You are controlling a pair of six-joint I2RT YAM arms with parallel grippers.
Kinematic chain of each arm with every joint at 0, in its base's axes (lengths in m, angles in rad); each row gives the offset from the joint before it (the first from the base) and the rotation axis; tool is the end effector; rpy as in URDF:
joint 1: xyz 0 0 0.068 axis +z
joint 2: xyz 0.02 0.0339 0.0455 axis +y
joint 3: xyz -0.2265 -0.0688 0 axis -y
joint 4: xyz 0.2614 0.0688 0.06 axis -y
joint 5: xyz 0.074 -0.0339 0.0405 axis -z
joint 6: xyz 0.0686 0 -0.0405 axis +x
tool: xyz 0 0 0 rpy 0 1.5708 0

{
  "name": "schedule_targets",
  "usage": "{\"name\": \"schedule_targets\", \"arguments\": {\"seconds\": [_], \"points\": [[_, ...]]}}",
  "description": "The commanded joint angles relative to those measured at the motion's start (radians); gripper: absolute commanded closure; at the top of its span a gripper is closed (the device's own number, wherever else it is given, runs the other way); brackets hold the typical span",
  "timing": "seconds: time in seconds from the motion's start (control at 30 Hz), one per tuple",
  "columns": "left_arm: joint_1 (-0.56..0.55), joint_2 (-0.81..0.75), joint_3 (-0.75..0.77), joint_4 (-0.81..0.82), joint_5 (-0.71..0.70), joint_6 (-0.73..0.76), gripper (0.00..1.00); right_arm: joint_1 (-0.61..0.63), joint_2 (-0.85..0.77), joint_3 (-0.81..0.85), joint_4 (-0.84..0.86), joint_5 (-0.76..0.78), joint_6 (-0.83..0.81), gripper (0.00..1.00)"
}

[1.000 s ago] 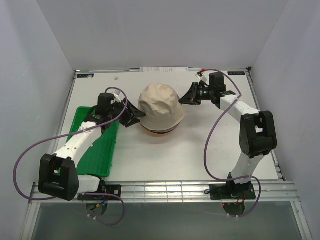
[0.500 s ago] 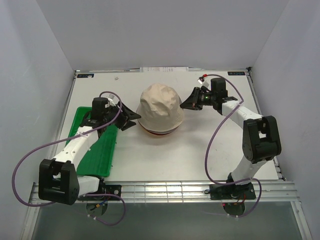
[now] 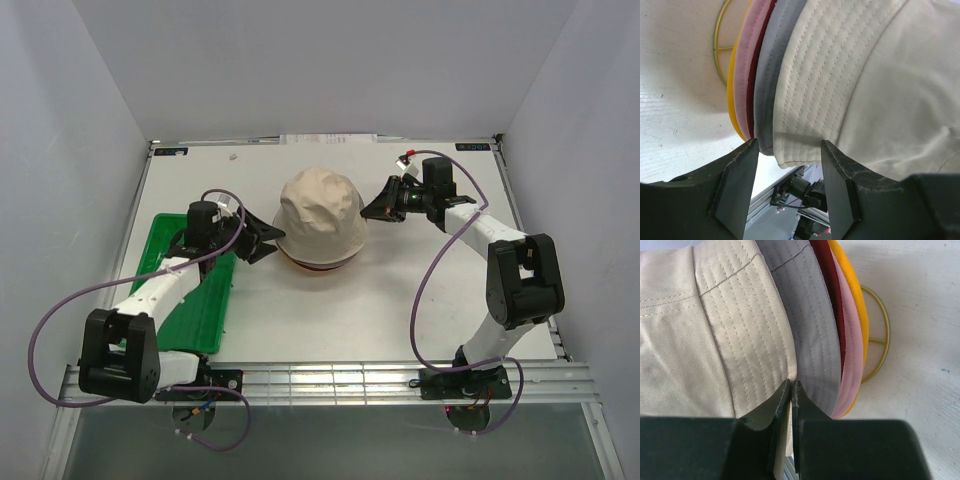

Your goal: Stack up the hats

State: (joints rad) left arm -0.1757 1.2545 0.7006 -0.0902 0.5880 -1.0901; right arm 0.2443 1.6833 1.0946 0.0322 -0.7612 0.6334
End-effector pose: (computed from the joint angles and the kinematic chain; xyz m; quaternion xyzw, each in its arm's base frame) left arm 0.2968 -0.0913 0.1636 -0.2617 0.8254 -0.4620 0.1916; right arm 0.3778 0.1429 0.1780 -0.0201 0.8312 0.4856 0.2702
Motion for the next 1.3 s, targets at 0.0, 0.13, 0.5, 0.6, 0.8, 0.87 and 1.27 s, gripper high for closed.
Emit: {"name": "schedule_targets", "arguments": {"seconds": [0.0,0.13,0.5,0.6,0.8,0.87,1.27], "points": [[0.005,0.008,-0.019,0.081,0.018,-0.03,0.37,0.004,-0.039,-0.01,0.006,-0.016,-0.001,0.92],[0.005,0.016,-0.032,0.153,0.001,-0.059,0.38,0.004,-0.039,-0.007,0.0,-0.018,-0.001,0.92],[0.005,0.045,-0.013,0.213,-0.034,-0.073,0.58,0.004,-0.037,-0.012,-0.002,-0.023,-0.001,0.92],[0.005,0.043,0.003,0.193,-0.043,-0.059,0.67,0.004,-0.037,-0.013,-0.002,-0.024,-0.001,0.92],[0.013,0.034,0.045,0.107,-0.073,0.002,0.9,0.001,-0.033,0.001,-0.003,-0.02,-0.003,0.92],[0.025,0.033,0.051,0.095,-0.076,0.019,0.96,0.0,-0.031,0.007,-0.002,-0.021,-0.001,0.92],[0.059,0.072,0.135,-0.014,-0.059,0.111,1.0,-0.057,-0.019,0.086,-0.003,-0.067,0.034,0.7]]}}
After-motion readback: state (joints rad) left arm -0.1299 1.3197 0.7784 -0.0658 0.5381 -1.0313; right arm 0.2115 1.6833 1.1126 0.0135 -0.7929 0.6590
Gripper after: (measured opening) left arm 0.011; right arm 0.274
